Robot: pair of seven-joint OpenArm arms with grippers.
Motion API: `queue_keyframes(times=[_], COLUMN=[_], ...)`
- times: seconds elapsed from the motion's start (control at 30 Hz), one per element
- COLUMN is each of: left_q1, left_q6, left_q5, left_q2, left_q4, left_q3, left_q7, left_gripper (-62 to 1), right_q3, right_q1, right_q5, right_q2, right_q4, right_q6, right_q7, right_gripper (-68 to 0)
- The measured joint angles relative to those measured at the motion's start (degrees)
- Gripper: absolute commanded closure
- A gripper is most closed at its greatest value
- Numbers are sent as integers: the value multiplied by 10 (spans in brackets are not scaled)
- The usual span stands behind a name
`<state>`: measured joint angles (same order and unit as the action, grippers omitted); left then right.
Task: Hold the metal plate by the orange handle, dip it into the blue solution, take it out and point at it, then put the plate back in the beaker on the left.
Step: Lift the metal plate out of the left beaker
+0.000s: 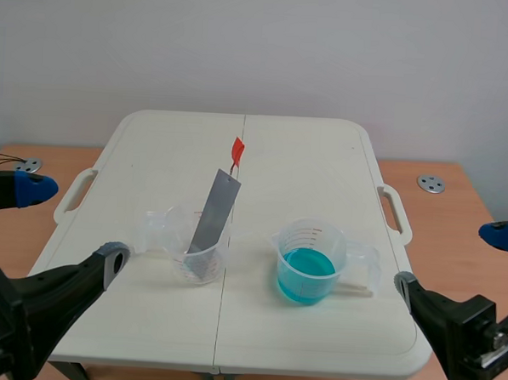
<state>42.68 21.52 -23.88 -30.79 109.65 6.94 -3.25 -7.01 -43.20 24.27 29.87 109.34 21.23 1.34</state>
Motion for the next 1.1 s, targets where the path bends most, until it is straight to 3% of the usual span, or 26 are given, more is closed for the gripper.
queue_keyframes(times=[0.83, 0.87, 1.0, 1.03, 1.1], left_q1=[0, 0, 0, 0, 0], left_q6=[0, 0, 0, 0, 0], left_q5=[0, 0, 1, 2, 2], left_q2=[2, 2, 2, 2, 2], left_q4=[-2, -2, -2, -2, -2], left_q3=[0, 0, 0, 0, 0], left_q7=[13, 13, 13, 14, 21], left_gripper=[-623, -587, -96, -7, -17], right_q3=[0, 0, 0, 0, 0], right_q1=[0, 0, 0, 0, 0], right_q5=[0, 0, 0, 0, 0], right_q2=[0, 0, 0, 0, 0], right_q4=[0, 0, 0, 0, 0], right_q6=[-6, -6, -6, -6, -6], right_q7=[2, 2, 2, 2, 2], right_gripper=[-664, -663, -663, -663, -663])
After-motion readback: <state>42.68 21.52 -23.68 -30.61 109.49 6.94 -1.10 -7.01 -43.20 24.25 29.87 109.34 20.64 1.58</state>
